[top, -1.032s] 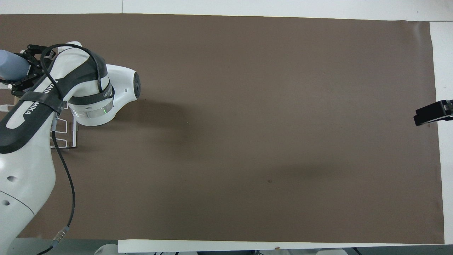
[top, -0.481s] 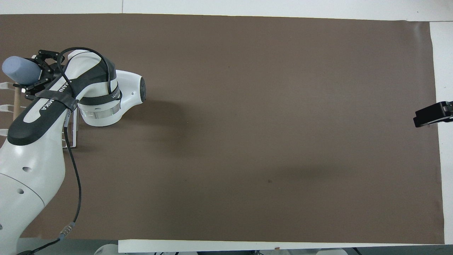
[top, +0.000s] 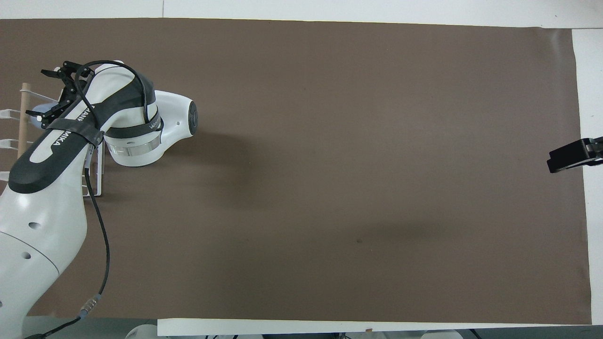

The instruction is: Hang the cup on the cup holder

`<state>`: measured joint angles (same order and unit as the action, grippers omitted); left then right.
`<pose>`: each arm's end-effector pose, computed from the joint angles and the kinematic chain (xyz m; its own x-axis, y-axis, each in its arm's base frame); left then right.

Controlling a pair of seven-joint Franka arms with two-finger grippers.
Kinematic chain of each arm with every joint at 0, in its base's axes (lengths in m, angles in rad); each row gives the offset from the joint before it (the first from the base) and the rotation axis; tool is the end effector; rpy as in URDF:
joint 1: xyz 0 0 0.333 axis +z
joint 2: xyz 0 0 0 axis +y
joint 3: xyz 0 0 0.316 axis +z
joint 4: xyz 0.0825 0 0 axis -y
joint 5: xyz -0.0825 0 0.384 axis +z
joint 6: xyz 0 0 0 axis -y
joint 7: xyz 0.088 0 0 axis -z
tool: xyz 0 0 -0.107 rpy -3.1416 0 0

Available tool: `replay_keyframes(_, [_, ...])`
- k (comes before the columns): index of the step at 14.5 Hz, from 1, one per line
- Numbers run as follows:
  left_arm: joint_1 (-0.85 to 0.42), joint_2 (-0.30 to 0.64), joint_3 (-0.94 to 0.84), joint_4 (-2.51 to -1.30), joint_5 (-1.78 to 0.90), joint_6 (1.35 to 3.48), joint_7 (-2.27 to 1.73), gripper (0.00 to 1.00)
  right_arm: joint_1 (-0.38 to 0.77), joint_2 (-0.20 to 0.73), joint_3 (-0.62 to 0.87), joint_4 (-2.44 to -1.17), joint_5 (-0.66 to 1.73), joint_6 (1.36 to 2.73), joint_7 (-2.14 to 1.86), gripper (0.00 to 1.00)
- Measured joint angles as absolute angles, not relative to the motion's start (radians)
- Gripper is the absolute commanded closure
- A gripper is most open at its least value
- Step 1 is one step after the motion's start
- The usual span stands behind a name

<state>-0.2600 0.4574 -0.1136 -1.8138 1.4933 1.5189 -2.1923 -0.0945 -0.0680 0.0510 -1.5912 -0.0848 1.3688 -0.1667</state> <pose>0.6171 -0.1148 0.3320 0.1011 0.0501 0.9936 0.9581 -0.2740 -0.0837 0.5101 -0.0316 0.6357 0.9806 0.1053 -0.1656 0.1169 -0.9912 0.0614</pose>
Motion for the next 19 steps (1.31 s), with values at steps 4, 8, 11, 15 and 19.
replay_keyframes(4, [-0.269,0.440,-0.114,-1.755,1.323,1.518,-2.110,0.00,-0.094,-0.068,0.050,-1.591,-0.085,1.357,-0.167,0.01])
replay_keyframes(8, [-0.260,0.430,-0.108,-1.720,1.160,1.588,-1.838,0.00,-0.094,-0.068,0.049,-1.591,-0.085,1.356,-0.167,0.01])
replay_keyframes(11, [-0.211,0.404,-0.106,-1.715,1.045,1.731,-1.690,0.00,-0.094,-0.068,0.049,-1.591,-0.085,1.356,-0.167,0.01])
replay_keyframes(15, [-0.143,0.260,-0.104,-1.718,0.836,1.795,-1.420,0.00,-0.094,-0.068,0.049,-1.591,-0.085,1.356,-0.167,0.01])
replay_keyframes(19, [-0.130,0.154,-0.105,-1.723,0.551,1.812,-1.190,0.00,-0.094,-0.068,0.049,-1.591,-0.085,1.356,-0.167,0.01])
